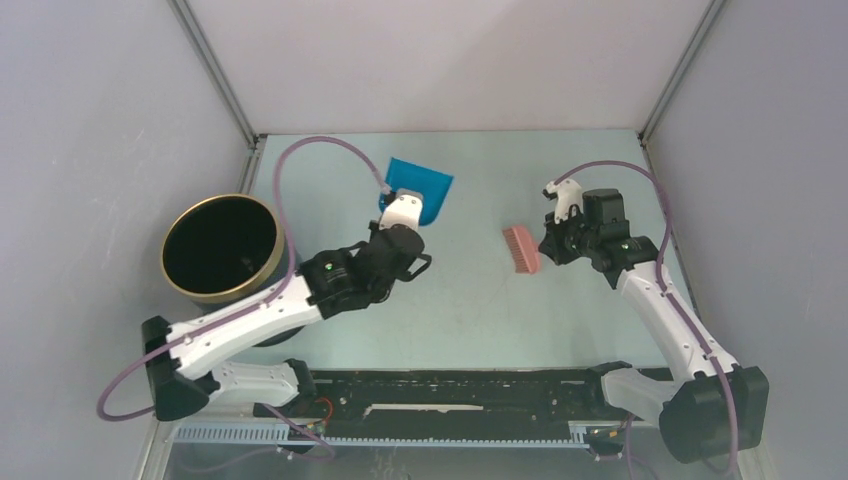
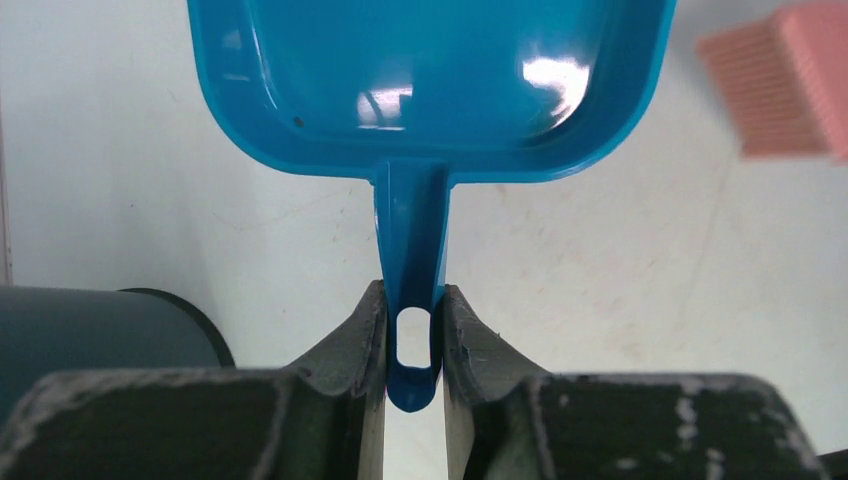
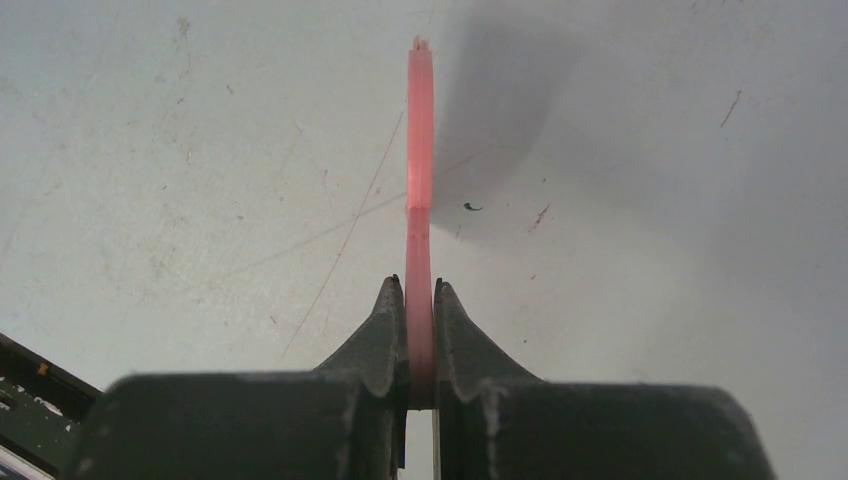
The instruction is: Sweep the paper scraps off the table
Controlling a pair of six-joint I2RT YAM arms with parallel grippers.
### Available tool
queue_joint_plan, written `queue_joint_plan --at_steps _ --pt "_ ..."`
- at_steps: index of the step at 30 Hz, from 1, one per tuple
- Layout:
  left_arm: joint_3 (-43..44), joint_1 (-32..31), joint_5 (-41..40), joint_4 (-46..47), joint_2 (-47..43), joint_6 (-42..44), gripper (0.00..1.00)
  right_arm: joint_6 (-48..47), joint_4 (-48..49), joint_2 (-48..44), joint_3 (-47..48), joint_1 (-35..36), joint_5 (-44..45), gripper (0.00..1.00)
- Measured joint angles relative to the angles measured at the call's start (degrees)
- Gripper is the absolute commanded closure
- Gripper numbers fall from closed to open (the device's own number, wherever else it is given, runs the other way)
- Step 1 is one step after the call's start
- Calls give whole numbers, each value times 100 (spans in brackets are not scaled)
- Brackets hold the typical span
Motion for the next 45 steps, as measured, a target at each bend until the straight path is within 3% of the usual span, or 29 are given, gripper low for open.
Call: queue_joint_plan --at_steps 8,17,22,26,29,33,38,42,45 --pt "-1043 1163 2192 544 387 916 100 11 -42 11 0 -448 -450 100" --pt "-728 1473 4310 358 1840 1362 100 24 -426 533 157 -669 -1502 100" --pt "-542 1473 4784 -35 2520 1482 93 -129 -87 20 -37 -219 -157 100" --pt "-542 1471 4806 -256 2717 1482 76 -538 321 -581 -264 527 1161 100" --pt "-494 1478 4789 -363 2782 1480 63 -907 579 -452 -345 994 1711 87" --pt "-457 1478 4763 -437 2820 1482 50 -1298 485 494 -369 1513 1884 63" --pt "-457 1558 4629 -507 2702 1526 42 -1545 11 907 -389 1912 1558 21" --pt "-437 1784 4590 -516 2400 1537 39 -1537 -389 533 -378 1714 713 8" --pt "-457 1930 4417 -409 1945 1622 19 -1486 -494 210 -260 1416 149 1"
